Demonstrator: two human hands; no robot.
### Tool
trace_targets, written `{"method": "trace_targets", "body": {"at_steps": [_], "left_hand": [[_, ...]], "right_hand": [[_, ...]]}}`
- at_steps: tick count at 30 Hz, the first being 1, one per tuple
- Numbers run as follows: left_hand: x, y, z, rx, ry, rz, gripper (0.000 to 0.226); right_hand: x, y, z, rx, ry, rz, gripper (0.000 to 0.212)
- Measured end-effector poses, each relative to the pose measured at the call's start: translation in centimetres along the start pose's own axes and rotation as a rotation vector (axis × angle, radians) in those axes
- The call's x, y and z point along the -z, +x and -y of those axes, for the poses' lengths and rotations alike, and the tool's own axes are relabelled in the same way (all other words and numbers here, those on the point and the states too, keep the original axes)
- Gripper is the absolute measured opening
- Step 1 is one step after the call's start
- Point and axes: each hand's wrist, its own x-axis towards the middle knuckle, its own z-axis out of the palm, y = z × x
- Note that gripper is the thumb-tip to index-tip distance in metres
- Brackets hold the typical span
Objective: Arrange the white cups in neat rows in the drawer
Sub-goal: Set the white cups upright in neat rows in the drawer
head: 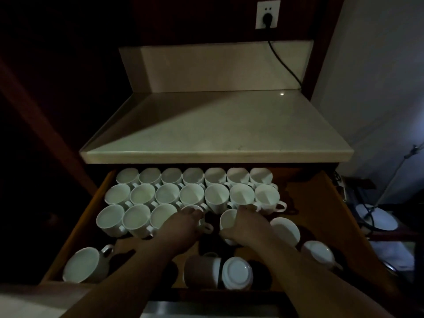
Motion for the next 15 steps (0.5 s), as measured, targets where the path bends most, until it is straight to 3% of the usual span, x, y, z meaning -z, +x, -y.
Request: {"method": "trace_targets", "body": {"at_steps": [4,8,15], "left_hand": [[-0.3,0.1,0.6,-0.021,0.076,0.019,0.033],[-1.2,0.3,1.0,0.013,0.055,0.032,0.032],[-1.4,0.5,1.4,-0.014,0.054,-0.005,0.030]], "right_hand": [[-0.9,0.5,0.4,0.013,-0.013,-0.059,0.094],[-1.6,0.5,-0.7,0.079,-0.012,-0.002,0.107],[-2.0,1.7,-0.1,0.083,0.030,-0.017,0.096]]}}
